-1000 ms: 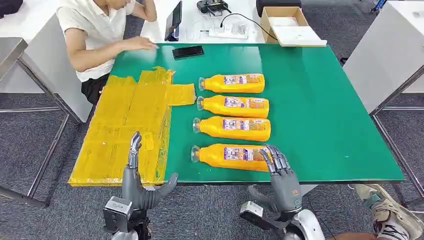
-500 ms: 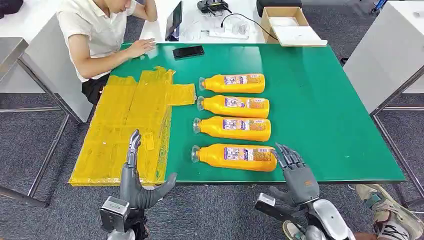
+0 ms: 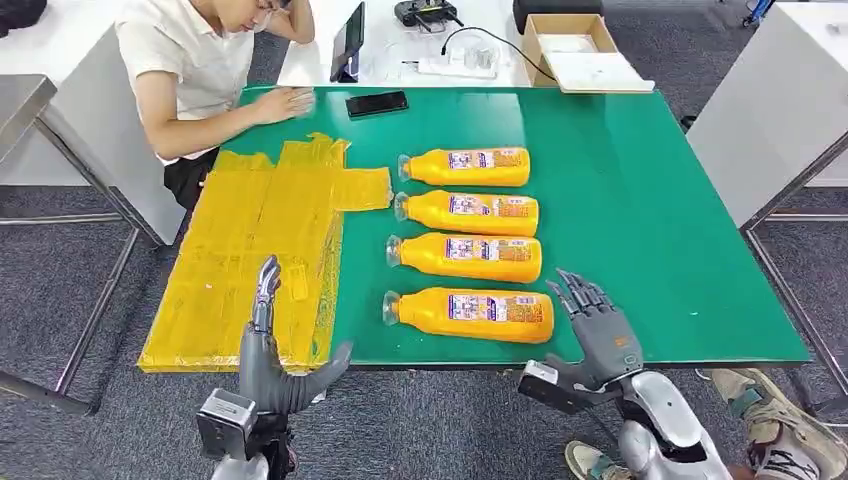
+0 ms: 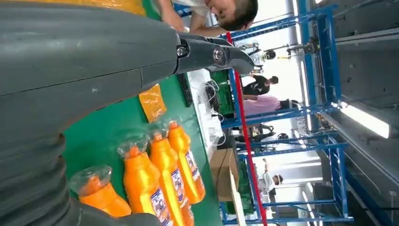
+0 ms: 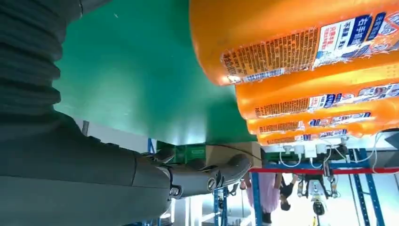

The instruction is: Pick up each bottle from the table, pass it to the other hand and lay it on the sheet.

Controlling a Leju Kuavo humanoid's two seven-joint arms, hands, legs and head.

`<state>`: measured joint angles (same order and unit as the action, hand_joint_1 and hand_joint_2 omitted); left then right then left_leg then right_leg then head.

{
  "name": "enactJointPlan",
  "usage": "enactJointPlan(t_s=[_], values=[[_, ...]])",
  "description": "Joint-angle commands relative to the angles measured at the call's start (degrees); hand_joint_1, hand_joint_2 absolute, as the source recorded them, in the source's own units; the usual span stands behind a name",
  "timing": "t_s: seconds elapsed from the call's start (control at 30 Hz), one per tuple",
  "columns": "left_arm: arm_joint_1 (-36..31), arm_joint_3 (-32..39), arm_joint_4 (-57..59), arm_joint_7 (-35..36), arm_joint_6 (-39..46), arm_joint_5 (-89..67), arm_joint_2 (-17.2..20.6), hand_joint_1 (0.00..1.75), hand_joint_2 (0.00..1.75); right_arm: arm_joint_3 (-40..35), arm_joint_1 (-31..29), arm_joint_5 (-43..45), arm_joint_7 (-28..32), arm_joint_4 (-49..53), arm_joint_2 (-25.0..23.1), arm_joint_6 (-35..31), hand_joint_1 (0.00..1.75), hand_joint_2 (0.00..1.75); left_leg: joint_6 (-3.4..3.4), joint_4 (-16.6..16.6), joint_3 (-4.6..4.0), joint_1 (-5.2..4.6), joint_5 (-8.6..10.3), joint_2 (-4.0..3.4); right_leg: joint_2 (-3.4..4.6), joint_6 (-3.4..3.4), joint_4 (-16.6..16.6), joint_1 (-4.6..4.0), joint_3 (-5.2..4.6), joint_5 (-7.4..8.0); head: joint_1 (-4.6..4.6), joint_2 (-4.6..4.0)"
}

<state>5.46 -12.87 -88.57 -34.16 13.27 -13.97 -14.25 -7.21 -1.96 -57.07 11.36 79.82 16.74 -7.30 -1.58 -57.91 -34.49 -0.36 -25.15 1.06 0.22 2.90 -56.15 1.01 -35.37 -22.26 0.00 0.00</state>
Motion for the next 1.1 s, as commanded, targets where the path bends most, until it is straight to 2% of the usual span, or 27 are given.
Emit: enactJointPlan(t_s=[0.03,0.13,0.2,0.63,0.83,0.97,1.1], values=[[-2.1,0.2,3.6,0.0,-0.6,0.6,0.3,0.00,1.75,-4.5,-5.3,2.4,0.8,-10.3,-2.7,1.6,0.00,1.75,0.12,0.1,0.29,0.08,-0.09,-0.21,0.13,-0.13,0.1,-0.09,0.26,-0.03,0.02,0.00],[-2.8,-0.2,4.8,0.0,-0.7,0.7,0.4,0.00,1.75,-5.7,-7.0,4.5,1.6,-14.6,-3.8,2.5,0.00,1.75,0.14,0.1,0.42,0.10,-0.13,-0.21,0.12,-0.16,0.1,-0.12,0.38,-0.07,0.00,0.00],[-2.8,-0.2,4.8,0.0,-0.7,0.7,0.4,0.00,1.75,-5.7,-7.0,4.5,1.6,-14.6,-3.8,2.5,0.00,1.75,0.09,0.1,0.23,0.08,-0.06,-0.15,0.10,-0.10,0.1,-0.09,0.20,-0.01,0.02,-0.02],[-3.1,-0.5,5.1,0.1,-0.9,1.0,0.4,0.00,1.75,-6.7,-8.1,4.6,1.8,-16.2,-4.4,2.8,0.00,1.75,0.14,0.1,0.36,0.09,-0.14,-0.20,0.11,-0.15,0.1,-0.10,0.33,-0.08,0.02,0.00],[-4.0,-1.2,5.7,0.2,-1.4,1.6,0.8,0.00,1.75,-10.5,-11.4,5.5,2.7,-20.8,-4.8,3.5,0.00,1.75,0.14,0.1,0.35,0.09,-0.14,-0.23,0.14,-0.16,0.1,-0.10,0.31,-0.07,0.02,0.00],[-3.6,-1.0,5.3,0.2,-1.4,1.6,0.8,0.00,1.75,-13.4,-12.6,2.1,1.2,-21.4,-3.7,1.2,0.00,1.75,0.16,0.1,0.46,0.10,-0.17,-0.31,0.17,-0.17,0.1,-0.12,0.39,-0.10,0.02,0.00],[-3.9,-1.1,5.5,0.3,-1.5,1.6,0.9,0.00,1.75,-14.1,-15.0,2.3,1.1,-23.1,-4.6,1.9,0.00,1.75,0.14,0.1,0.37,0.07,-0.13,-0.21,0.09,-0.15,0.1,-0.09,0.32,-0.08,0.02,0.00]])
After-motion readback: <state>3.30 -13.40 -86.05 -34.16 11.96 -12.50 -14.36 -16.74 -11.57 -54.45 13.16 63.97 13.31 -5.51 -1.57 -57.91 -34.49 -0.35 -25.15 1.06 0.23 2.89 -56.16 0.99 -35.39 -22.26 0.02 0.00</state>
